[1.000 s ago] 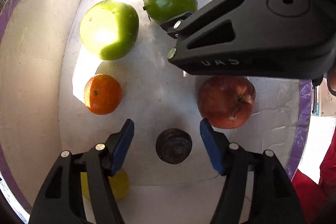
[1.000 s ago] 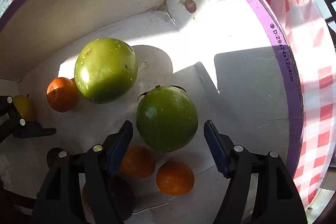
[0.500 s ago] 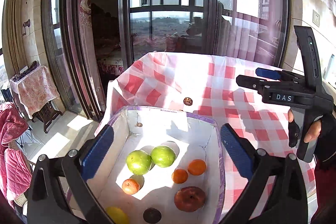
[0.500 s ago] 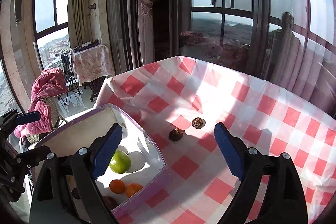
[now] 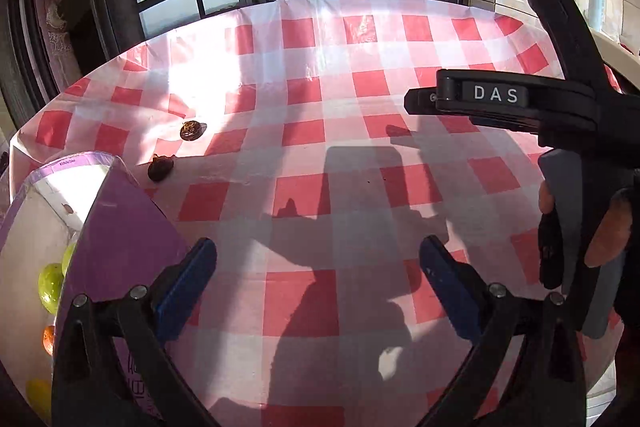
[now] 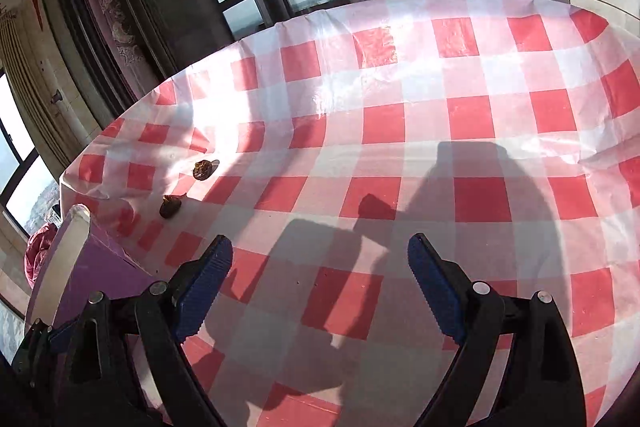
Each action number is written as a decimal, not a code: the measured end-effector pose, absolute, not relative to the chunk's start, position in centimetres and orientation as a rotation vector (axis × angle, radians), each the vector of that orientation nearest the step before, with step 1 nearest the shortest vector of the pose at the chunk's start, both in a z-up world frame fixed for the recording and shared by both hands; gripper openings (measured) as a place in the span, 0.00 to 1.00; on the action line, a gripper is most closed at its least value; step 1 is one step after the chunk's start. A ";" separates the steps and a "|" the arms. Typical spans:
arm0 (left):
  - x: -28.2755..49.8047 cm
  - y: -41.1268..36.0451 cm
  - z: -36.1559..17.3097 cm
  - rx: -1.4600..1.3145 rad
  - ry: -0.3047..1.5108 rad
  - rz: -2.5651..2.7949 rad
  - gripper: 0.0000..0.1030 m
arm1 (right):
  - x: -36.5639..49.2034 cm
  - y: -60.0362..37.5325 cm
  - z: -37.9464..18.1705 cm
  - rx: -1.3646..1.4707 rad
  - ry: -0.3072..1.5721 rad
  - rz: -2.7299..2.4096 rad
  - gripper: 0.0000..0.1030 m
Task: Organize fruits
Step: 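Move both tools back to the remaining dates on the table, then grasp a brown date with the right tool, then grasp the last brown date with the left tool while the right tool holds its date, then carry both dates with both tools over the purple box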
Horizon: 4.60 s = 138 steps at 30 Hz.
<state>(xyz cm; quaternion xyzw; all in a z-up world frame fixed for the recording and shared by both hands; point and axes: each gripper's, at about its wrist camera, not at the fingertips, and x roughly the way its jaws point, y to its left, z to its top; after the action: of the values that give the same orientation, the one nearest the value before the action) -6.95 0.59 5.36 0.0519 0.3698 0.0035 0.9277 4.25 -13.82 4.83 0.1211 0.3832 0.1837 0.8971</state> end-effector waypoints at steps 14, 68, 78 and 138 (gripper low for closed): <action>-1.7 4.0 1.0 -0.039 0.849 0.114 0.98 | 11.8 -5.9 1.8 0.232 0.851 0.520 0.84; -1.5 5.0 0.0 -0.119 0.896 0.032 0.98 | 19.1 5.1 1.1 -0.246 0.855 0.687 0.37; 4.7 3.6 1.0 -0.024 0.973 0.172 0.98 | 17.7 -10.7 0.4 0.215 0.815 0.529 0.38; 12.2 5.6 1.0 -0.370 0.799 0.242 0.41 | 18.8 -10.6 -0.9 0.286 0.881 0.576 0.38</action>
<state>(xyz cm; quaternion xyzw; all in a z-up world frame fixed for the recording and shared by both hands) 12.17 5.60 1.01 -0.1787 0.3856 0.1167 0.8976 18.78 -10.64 -0.90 0.1358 0.4191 0.2739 0.8550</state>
